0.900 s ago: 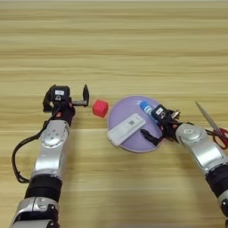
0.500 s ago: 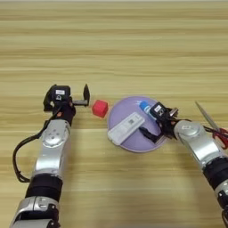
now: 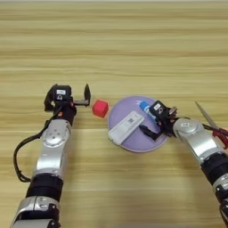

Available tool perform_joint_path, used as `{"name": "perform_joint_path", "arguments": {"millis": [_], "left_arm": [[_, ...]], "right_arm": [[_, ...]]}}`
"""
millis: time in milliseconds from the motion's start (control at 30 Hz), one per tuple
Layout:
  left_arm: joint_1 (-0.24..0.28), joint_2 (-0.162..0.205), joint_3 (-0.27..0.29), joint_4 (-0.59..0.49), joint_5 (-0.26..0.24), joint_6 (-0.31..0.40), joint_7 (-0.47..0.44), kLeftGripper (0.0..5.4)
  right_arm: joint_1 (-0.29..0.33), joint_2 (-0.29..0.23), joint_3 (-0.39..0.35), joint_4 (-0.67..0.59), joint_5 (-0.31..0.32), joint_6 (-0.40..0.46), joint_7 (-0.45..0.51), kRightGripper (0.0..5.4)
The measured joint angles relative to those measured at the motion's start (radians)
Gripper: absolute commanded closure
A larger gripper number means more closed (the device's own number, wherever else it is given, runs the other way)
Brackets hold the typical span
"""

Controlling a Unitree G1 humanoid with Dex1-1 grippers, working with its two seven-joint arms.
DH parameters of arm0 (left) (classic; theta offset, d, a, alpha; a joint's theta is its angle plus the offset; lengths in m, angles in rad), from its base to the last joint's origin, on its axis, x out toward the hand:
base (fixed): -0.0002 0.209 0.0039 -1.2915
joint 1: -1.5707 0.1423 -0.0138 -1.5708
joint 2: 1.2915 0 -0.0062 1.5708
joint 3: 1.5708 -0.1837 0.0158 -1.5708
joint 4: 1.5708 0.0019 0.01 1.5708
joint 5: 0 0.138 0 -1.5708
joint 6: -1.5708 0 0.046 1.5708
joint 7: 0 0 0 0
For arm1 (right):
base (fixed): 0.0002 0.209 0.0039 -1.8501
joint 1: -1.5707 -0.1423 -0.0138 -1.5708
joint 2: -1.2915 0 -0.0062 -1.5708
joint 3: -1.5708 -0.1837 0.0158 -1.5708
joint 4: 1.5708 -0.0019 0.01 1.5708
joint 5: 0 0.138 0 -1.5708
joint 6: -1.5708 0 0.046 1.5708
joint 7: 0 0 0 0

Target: Move the objects on the table

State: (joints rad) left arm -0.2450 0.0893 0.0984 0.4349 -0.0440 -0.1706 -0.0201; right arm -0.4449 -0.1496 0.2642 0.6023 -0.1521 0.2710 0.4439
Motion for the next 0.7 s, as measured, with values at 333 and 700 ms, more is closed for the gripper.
{"name": "perform_joint_path", "arguments": {"millis": [333, 700], "left_arm": [[0.0, -0.001, -0.003, 0.0, 0.0, 0.0, 0.002, 0.0], [0.0, -0.001, -0.004, 0.0, 0.0, 0.0, 0.008, 0.0]], "right_arm": [[0.0, -0.004, 0.008, 0.001, 0.0, 0.0, 0.005, 1.79], [0.001, -0.006, 0.01, 0.001, 0.0, 0.001, 0.009, 2.99]]}}
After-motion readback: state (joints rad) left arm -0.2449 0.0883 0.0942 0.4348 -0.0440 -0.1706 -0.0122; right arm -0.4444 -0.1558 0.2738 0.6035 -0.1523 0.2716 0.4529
